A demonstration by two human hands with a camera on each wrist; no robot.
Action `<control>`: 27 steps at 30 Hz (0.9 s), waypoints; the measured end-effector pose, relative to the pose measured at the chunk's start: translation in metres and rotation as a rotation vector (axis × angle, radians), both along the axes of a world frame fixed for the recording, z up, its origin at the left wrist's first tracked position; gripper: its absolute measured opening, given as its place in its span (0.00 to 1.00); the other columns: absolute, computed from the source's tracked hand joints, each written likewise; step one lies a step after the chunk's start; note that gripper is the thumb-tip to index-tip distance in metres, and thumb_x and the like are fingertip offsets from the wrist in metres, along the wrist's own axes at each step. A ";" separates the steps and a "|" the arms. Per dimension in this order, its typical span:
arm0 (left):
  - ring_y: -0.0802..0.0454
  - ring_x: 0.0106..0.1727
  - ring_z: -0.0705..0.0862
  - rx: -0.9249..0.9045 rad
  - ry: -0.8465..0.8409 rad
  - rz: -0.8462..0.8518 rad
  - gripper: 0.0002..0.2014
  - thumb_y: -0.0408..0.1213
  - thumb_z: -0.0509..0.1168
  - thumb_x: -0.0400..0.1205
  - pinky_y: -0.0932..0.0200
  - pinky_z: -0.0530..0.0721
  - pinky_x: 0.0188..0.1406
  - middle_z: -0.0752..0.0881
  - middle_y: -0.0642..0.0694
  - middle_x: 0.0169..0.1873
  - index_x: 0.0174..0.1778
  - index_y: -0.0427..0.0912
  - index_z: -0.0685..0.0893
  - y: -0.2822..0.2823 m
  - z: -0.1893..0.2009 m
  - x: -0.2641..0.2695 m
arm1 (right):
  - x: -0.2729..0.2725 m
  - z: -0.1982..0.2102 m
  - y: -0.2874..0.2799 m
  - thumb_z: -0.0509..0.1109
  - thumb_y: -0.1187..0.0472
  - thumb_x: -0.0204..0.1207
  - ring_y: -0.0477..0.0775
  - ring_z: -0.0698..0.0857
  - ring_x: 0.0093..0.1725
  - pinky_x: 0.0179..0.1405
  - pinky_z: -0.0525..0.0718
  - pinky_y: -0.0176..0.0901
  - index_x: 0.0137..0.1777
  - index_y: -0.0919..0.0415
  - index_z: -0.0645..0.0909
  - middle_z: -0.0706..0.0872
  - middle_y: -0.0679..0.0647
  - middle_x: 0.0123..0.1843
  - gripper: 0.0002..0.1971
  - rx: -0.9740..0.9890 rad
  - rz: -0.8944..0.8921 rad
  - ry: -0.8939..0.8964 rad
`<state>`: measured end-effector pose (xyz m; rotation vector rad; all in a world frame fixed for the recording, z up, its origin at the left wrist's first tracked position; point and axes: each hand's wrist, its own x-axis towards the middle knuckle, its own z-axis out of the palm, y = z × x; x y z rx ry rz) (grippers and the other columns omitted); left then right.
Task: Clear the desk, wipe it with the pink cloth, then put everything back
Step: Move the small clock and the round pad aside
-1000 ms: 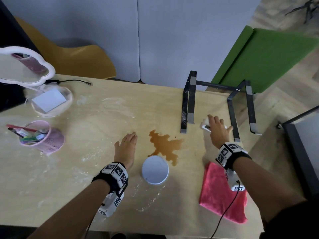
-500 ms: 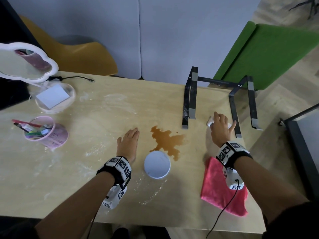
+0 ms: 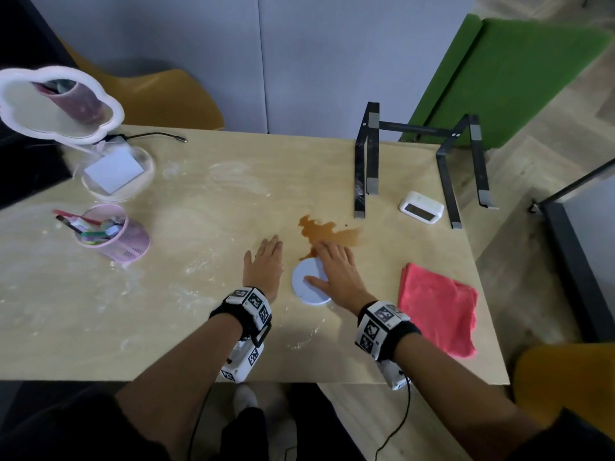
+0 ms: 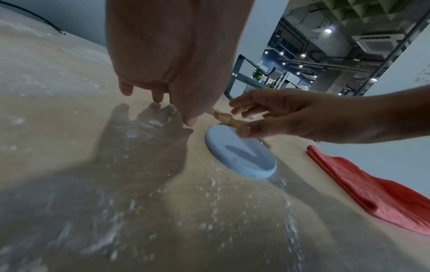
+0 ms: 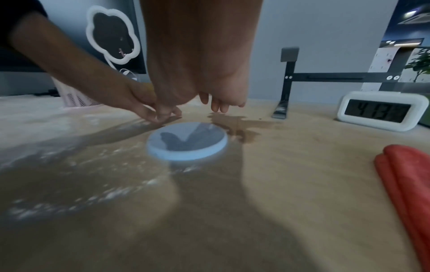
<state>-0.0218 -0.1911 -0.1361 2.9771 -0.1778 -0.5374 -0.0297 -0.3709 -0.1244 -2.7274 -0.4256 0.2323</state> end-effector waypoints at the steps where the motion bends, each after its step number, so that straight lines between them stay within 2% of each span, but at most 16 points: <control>1: 0.51 0.85 0.49 0.006 0.000 -0.001 0.27 0.42 0.48 0.89 0.43 0.59 0.80 0.46 0.51 0.84 0.83 0.42 0.48 0.000 0.000 -0.004 | -0.007 -0.003 0.004 0.69 0.42 0.73 0.61 0.68 0.73 0.74 0.61 0.54 0.77 0.61 0.64 0.70 0.57 0.74 0.37 0.005 -0.002 0.034; 4: 0.50 0.85 0.48 0.019 0.025 -0.020 0.29 0.44 0.50 0.88 0.42 0.59 0.79 0.44 0.50 0.84 0.83 0.42 0.48 0.001 -0.003 -0.012 | -0.020 -0.010 0.012 0.72 0.39 0.68 0.62 0.67 0.73 0.75 0.62 0.56 0.78 0.61 0.61 0.67 0.58 0.76 0.44 -0.007 -0.010 0.085; 8: 0.50 0.85 0.46 0.024 0.053 -0.035 0.32 0.46 0.53 0.87 0.39 0.59 0.78 0.41 0.51 0.84 0.83 0.43 0.46 0.002 -0.005 -0.015 | -0.026 -0.018 0.014 0.73 0.40 0.67 0.65 0.65 0.74 0.74 0.60 0.58 0.78 0.60 0.59 0.64 0.61 0.77 0.45 -0.064 -0.037 0.090; 11: 0.50 0.85 0.46 0.011 0.051 -0.021 0.32 0.45 0.54 0.87 0.39 0.59 0.79 0.41 0.51 0.84 0.83 0.43 0.47 0.001 -0.002 -0.015 | -0.026 -0.019 0.015 0.74 0.39 0.63 0.66 0.67 0.71 0.72 0.62 0.59 0.77 0.60 0.61 0.66 0.62 0.74 0.46 -0.056 -0.078 0.092; 18: 0.51 0.85 0.45 -0.006 0.072 -0.006 0.33 0.44 0.56 0.86 0.39 0.58 0.78 0.41 0.52 0.84 0.83 0.44 0.47 0.001 -0.001 -0.012 | -0.024 -0.016 0.014 0.80 0.45 0.50 0.63 0.73 0.61 0.62 0.74 0.55 0.72 0.62 0.66 0.74 0.60 0.64 0.50 0.071 -0.140 0.025; 23: 0.52 0.85 0.45 -0.033 0.056 0.002 0.32 0.43 0.55 0.86 0.39 0.56 0.80 0.41 0.53 0.84 0.84 0.44 0.47 0.000 -0.001 -0.012 | -0.012 -0.006 -0.008 0.81 0.48 0.50 0.63 0.73 0.61 0.60 0.73 0.54 0.68 0.63 0.71 0.74 0.61 0.62 0.45 0.152 -0.228 -0.066; 27: 0.52 0.85 0.44 -0.045 0.058 0.004 0.34 0.45 0.56 0.86 0.39 0.56 0.80 0.41 0.53 0.84 0.84 0.45 0.46 0.000 -0.003 -0.012 | 0.012 0.003 -0.049 0.83 0.47 0.53 0.63 0.72 0.63 0.60 0.70 0.52 0.67 0.64 0.73 0.74 0.62 0.64 0.43 0.117 -0.365 -0.072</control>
